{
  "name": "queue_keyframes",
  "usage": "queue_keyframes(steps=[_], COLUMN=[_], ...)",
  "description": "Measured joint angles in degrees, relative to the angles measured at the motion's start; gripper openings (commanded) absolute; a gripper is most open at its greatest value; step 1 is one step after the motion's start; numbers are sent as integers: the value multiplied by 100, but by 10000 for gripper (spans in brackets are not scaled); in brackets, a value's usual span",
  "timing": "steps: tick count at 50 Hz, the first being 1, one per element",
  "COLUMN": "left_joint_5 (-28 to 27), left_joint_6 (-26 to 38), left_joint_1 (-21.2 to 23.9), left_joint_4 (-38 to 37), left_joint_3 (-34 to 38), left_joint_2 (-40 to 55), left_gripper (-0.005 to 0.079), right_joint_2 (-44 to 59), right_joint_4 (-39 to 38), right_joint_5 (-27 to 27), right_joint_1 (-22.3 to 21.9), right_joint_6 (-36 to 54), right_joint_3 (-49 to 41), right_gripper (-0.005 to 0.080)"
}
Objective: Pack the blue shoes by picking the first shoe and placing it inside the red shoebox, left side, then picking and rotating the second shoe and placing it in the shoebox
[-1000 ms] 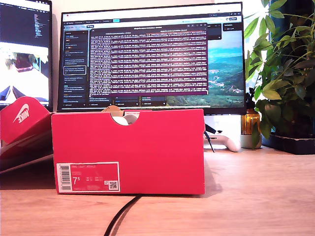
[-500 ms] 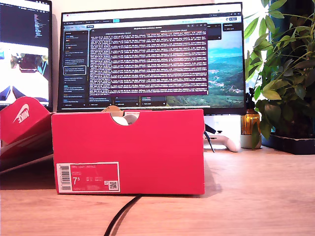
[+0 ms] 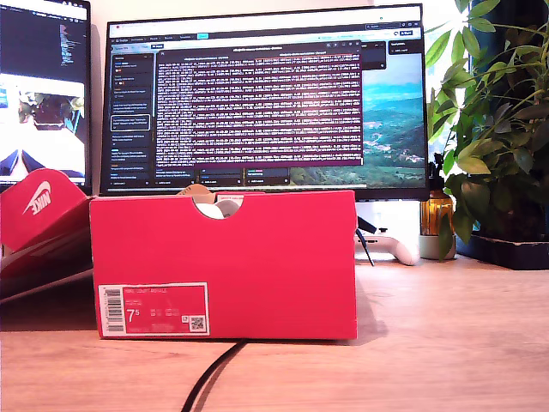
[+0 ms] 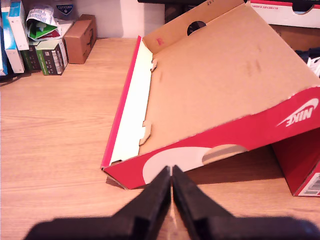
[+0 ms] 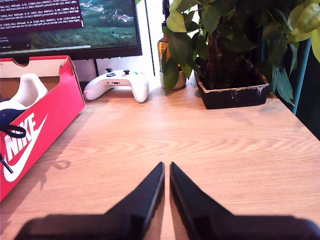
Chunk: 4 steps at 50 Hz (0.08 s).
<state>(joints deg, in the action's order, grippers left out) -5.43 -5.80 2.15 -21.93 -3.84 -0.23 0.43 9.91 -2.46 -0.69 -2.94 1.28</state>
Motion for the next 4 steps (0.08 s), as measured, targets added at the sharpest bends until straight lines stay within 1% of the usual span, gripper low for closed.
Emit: queue_keyframes(steps=[4], left_joint_5=[0], left_joint_6=[-2], left_joint_1=[0], left_joint_4=[0], left_joint_3=[0], left_joint_2=[0], left_gripper=[-20], right_joint_2=[0], right_joint_4=[-2], right_joint_5=[0], right_joint_1=[0], right_joint_6=[0], right_joint_3=[0], right_gripper=[-13])
